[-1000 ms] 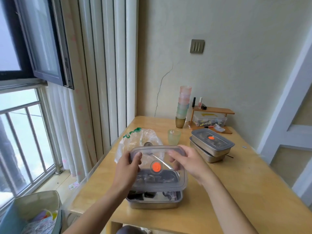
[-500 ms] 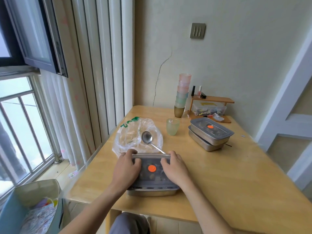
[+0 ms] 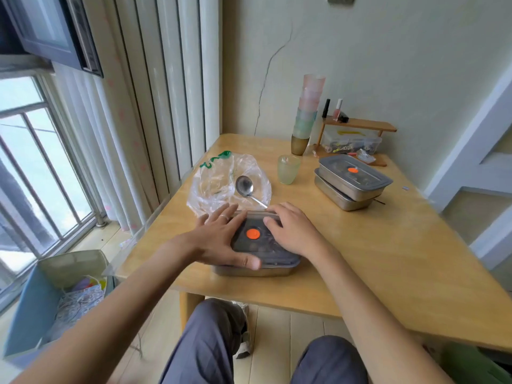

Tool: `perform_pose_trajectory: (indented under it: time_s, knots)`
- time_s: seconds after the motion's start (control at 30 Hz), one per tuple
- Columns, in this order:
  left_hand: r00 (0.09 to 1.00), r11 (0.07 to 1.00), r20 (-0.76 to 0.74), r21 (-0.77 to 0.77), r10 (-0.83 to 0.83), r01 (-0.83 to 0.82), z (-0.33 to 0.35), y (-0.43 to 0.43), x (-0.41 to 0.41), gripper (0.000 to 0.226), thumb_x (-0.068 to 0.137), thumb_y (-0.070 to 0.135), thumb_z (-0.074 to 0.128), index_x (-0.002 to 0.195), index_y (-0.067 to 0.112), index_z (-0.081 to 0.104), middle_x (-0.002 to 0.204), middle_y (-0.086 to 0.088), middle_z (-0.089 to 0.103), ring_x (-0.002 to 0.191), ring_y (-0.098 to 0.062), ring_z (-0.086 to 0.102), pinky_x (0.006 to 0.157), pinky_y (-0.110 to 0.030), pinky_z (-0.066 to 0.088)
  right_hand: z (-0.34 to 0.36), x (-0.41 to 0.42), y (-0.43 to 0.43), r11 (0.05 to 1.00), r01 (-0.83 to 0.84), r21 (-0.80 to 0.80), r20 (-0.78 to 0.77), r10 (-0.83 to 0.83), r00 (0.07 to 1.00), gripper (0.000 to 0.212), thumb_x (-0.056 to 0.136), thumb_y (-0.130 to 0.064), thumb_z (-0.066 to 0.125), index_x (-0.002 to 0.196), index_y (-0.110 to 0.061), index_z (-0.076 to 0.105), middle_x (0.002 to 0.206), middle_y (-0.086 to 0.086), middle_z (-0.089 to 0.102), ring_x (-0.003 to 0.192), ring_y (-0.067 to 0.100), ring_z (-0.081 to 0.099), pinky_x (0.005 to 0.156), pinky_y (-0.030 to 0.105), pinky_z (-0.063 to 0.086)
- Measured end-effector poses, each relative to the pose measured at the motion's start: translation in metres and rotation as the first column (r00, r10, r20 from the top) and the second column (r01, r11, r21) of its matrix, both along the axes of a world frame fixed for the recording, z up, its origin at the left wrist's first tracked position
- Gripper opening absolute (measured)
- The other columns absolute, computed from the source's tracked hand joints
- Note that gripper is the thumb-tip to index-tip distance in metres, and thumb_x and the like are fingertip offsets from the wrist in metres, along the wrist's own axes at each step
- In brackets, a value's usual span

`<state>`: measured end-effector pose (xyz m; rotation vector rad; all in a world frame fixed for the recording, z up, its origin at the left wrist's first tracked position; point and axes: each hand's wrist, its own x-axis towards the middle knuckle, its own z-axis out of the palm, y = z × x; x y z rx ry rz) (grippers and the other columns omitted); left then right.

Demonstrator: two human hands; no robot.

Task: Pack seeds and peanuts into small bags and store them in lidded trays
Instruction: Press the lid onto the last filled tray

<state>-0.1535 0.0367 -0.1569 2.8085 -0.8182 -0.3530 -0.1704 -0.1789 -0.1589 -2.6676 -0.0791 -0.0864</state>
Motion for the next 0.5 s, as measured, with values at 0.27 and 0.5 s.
perform_pose_trajectory:
  time_s: [0.27, 0.5]
  knots:
    - [0.947, 0.993, 0.312, 0.107, -0.079, 0.048, -0.010, -0.008, -0.012, 0.137, 0.055, 0.096, 0.038, 0.161, 0.014, 0.010, 0.160, -0.013, 0.024, 0.150, -0.031, 0.018, 0.124, -0.045, 0.015, -0.006, -0.004, 0.006, 0.995, -0.032, -0.099, -0.025, 0.030, 0.999, 0.043, 0.107, -0.039, 0.044, 0.142, -0.014, 0.047, 0.145, 0.006, 0.047, 0.133, 0.030, 0.038, 0.114, 0.038, 0.031]
    - [0.967, 0.996, 0.247, 0.067, -0.066, 0.051, -0.022, -0.002, -0.012, 0.143, 0.059, 0.104, 0.029, 0.164, 0.014, -0.007, 0.171, -0.015, -0.003, 0.159, -0.027, -0.009, 0.129, -0.046, -0.001, -0.011, -0.010, 0.018, 0.974, 0.009, -0.225, -0.001, -0.009, 1.000, 0.044, 0.110, -0.035, 0.036, 0.145, -0.009, 0.042, 0.145, 0.010, 0.046, 0.132, 0.033, 0.039, 0.113, 0.043, 0.034]
